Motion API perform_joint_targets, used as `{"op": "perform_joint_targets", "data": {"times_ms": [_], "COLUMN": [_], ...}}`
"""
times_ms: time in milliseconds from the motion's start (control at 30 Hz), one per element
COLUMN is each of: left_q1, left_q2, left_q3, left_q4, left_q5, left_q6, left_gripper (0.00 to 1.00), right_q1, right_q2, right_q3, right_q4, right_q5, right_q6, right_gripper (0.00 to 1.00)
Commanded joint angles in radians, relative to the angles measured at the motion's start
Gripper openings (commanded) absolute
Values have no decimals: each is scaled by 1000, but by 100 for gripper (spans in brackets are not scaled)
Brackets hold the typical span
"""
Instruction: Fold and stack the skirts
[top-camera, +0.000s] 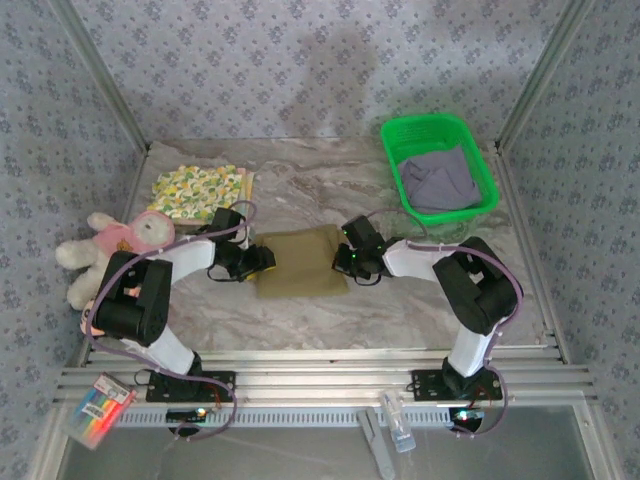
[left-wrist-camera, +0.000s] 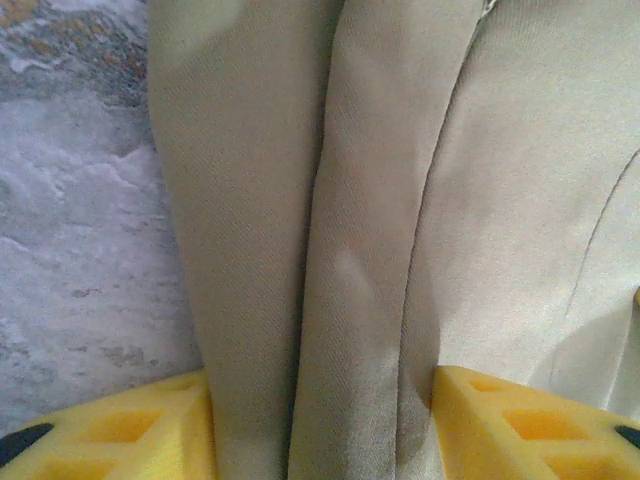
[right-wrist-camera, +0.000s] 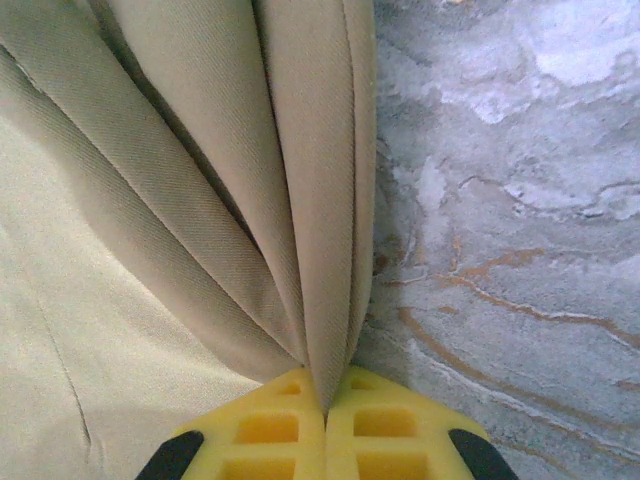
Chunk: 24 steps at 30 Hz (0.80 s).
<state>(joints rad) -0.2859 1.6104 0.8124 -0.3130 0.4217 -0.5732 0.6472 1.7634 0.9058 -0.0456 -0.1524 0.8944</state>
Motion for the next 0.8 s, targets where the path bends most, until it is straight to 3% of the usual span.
{"op": "perform_joint_targets", "data": {"times_ms": [0, 100, 233, 500, 700, 767], "left_q1": [2, -2, -5, -31, -77, -105], "left_q2": [-11, -20, -1, 7, -5, -17], "left_q3": [4, 4, 2, 10, 42, 61], "left_q4": [-51, -59, -56, -51, -104, -135], "left_q5": [-64, -77, -84, -112, -223, -295], "left_q6": [13, 20, 19, 15, 21, 24], "left_gripper": [57, 57, 46, 0, 0, 0], "right_q1": [8, 9, 10, 9, 8, 9], "right_q2": [39, 41, 42, 39, 30, -1], "right_q3": [-13, -12, -11, -16, -24, -31], "right_q4": [-83, -83, -82, -79, -58, -35], "right_q5": [45, 44, 43, 49, 40, 38], "right_q6": [2, 3, 2, 7, 16, 7], "right_gripper": [6, 6, 6, 6, 7, 18]}}
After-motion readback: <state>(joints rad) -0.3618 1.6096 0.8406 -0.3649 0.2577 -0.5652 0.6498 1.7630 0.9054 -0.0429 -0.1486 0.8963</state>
